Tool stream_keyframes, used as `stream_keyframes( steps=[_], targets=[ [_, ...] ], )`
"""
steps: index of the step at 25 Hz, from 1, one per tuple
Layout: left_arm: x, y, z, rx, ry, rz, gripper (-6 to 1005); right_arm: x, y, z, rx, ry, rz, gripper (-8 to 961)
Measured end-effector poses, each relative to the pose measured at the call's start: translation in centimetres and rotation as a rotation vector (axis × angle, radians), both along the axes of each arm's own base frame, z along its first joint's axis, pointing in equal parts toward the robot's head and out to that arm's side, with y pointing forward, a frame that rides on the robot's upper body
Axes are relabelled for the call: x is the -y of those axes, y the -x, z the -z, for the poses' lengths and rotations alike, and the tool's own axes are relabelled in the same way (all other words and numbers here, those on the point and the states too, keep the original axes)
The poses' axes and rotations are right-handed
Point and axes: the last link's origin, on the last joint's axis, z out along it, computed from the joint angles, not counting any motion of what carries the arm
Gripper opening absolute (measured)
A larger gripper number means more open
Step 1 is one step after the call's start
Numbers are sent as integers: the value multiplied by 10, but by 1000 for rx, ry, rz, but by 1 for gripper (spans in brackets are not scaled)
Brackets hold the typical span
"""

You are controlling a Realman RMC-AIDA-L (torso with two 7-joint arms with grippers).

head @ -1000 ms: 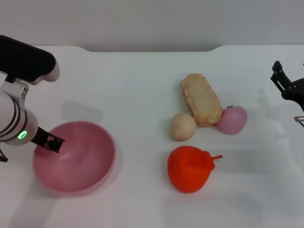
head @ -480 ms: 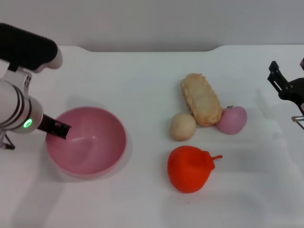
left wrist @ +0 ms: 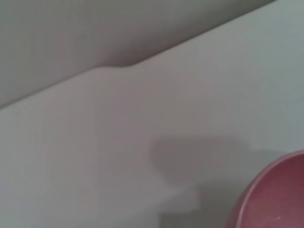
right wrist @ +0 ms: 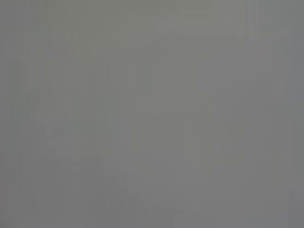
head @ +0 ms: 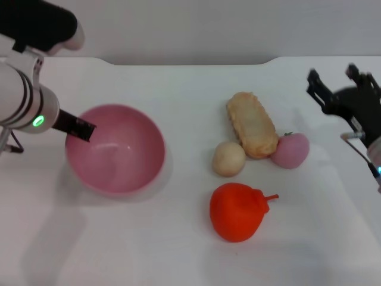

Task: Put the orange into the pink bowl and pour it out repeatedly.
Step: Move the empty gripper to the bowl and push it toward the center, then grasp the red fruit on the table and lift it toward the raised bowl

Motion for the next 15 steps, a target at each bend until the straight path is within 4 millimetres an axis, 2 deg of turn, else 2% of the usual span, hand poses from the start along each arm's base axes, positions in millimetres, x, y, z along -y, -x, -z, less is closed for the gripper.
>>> stream_keyframes(
  steps=[6,7,15],
  targets=[
    [-6,-7,-7,3,-15,33,35,-9,39,-7,83,132,70,826],
    [-11,-11,-13,7,-38,52,35,-10,48,-7,100,168,89,826],
    [-26,-19,-34,31,-112,102,35,-4,106,-10,290,449,211,825]
  ],
)
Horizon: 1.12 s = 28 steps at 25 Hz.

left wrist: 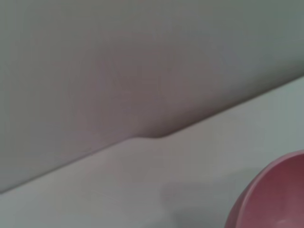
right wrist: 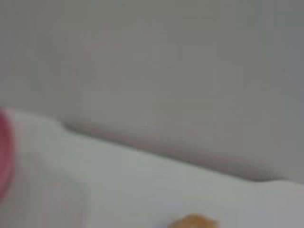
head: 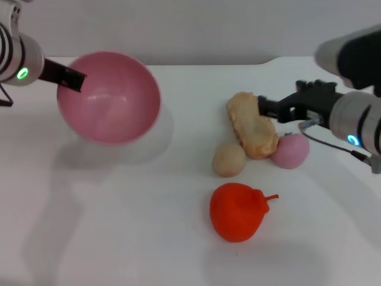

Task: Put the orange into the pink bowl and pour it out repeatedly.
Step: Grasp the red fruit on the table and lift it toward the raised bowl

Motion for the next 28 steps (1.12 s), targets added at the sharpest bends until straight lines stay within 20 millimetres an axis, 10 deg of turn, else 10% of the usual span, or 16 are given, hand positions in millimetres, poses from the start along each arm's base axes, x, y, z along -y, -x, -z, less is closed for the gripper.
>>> stream_keyframes(
  steps=[8,28],
  targets=[
    [-11,-5,-11,18,-52,30,35,28,30,22,-76,200,53,824],
    [-26,-18,-14,35,-75,76,35,54,13,56,-51,372,222,816]
  ],
)
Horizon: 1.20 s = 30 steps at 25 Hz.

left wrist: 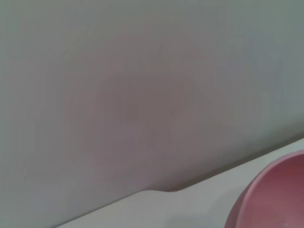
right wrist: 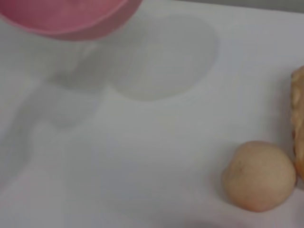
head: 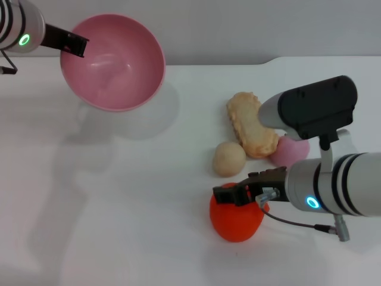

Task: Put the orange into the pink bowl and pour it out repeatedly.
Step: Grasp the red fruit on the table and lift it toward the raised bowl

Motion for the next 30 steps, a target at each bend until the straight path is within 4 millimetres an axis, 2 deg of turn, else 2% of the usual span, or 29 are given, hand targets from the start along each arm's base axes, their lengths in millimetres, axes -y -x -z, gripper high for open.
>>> stream_keyframes(
  steps=[11,17,22,23,24,28,30],
  targets=[
    [-1,-5,2,-2,7,10,35,-1,-13,18,-22,35,51,809],
    [-1,-7,2,0,7,14,35,0,-15,24,14,99,-18,806],
    [-2,-9,2,-2,9,19,35,-2,-5,20,-2,80,-61,588],
    [-2,-9,2,-2,9,19,35,-5,4,11,-17,50,-98,548],
    [-2,-9,2,-2,10,18,35,-5,4,11,-17,50,-98,508],
    [-2,-7,5,-4,17,12,35,-15,27,-16,-38,-46,-175,347],
    [-2,-5,6,-4,19,7,35,-16,44,-29,-59,-85,-226,264]
  ],
)
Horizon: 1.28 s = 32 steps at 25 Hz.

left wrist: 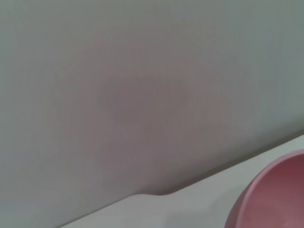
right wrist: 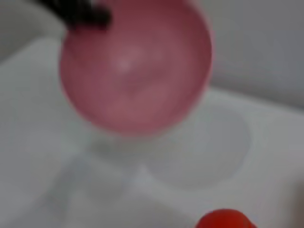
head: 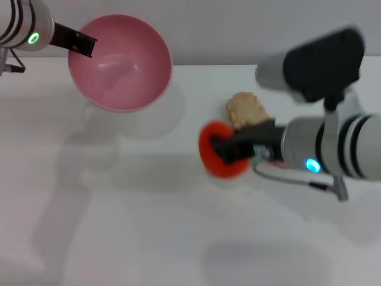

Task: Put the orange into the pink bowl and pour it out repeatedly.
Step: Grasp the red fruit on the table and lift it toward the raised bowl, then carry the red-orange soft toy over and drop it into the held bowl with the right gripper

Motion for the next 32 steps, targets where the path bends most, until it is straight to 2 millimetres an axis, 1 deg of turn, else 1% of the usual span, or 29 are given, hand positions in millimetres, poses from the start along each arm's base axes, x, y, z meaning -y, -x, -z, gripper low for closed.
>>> stream_keyframes(
  steps=[1,6,10,14,18,22,28,31,32],
  targets=[
    [0,1,1,0,2,-3,35,0,8,-6,-9,-16,-28,223],
    [2,9,6,3,14,-25,35,6,47,-32,-27,-95,-166,199],
    [6,8,18,9,53,-26,34,5,63,-44,-27,-140,-227,179],
    [12,-1,31,28,100,-3,34,1,63,-43,-18,-146,-230,151],
    [15,-9,40,42,132,16,34,-10,55,-41,-17,-160,-203,119],
    [16,-14,45,54,148,30,34,-19,48,-36,-37,-169,-179,85],
    [17,-22,47,81,162,52,34,-24,45,-29,-26,-153,-172,57],
    [17,-24,47,82,164,56,34,-25,46,-29,-33,-159,-174,190],
    [17,-24,47,83,165,57,34,-25,46,-30,-36,-163,-174,212]
  ],
)
